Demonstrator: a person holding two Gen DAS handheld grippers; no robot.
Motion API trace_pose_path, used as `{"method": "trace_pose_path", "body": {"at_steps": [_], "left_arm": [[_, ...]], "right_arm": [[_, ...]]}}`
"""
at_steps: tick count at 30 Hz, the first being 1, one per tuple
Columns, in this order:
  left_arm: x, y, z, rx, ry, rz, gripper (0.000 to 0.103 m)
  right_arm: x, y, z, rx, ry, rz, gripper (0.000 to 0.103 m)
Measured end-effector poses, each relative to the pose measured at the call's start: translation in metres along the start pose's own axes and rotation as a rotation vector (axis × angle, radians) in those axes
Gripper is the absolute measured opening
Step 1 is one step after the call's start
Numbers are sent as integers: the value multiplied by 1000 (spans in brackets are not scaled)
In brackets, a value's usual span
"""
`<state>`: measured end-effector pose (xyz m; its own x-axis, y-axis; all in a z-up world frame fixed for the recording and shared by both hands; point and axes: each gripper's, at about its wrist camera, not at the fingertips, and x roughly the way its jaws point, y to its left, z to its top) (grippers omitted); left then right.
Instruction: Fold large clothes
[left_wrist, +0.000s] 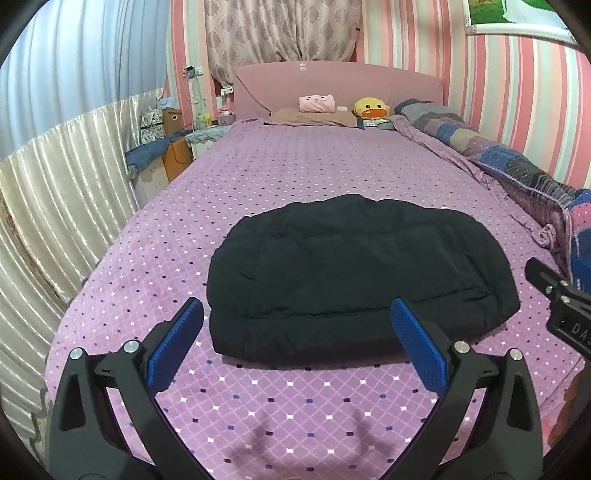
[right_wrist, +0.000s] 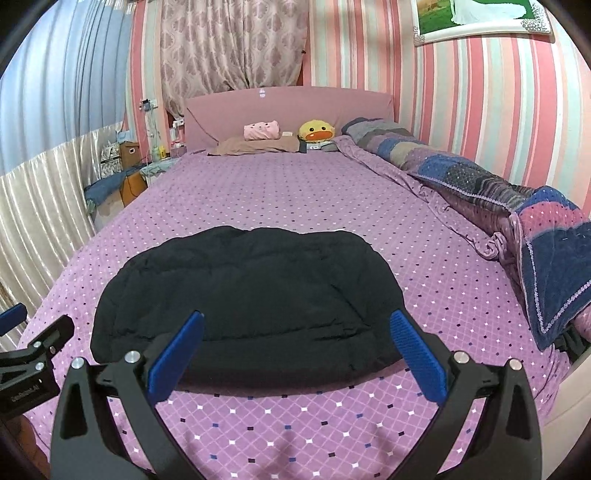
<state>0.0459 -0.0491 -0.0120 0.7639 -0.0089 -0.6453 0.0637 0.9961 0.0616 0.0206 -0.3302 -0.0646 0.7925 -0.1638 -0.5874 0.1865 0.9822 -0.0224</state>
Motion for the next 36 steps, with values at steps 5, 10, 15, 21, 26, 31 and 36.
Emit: {"method": "trace_pose_path", "body": {"at_steps": [5, 10, 15, 21, 26, 31, 36], "left_arm": [[3, 3, 0, -15, 16, -11, 100], [6, 3, 0, -19, 29, -18, 100], [4, 2, 0, -20, 23, -25, 100], [-1, 2, 1, -12, 6, -19, 100], [-5, 0, 2, -2, 2, -13, 100], [-7, -1, 3, 10, 5, -11, 100], [-11, -4, 3, 21, -5, -3, 100]], "right_arm": [[1, 1, 1, -2, -1, -5, 101], [3, 1, 1, -7, 9, -5, 101], [4, 0, 1, -8, 10, -6, 101], [5, 1, 2, -6, 8, -11, 101], [5, 1, 1, -4, 10, -10, 101], [5, 1, 1, -5, 9, -12, 101], [5, 2, -1, -9, 5, -20, 101]]}}
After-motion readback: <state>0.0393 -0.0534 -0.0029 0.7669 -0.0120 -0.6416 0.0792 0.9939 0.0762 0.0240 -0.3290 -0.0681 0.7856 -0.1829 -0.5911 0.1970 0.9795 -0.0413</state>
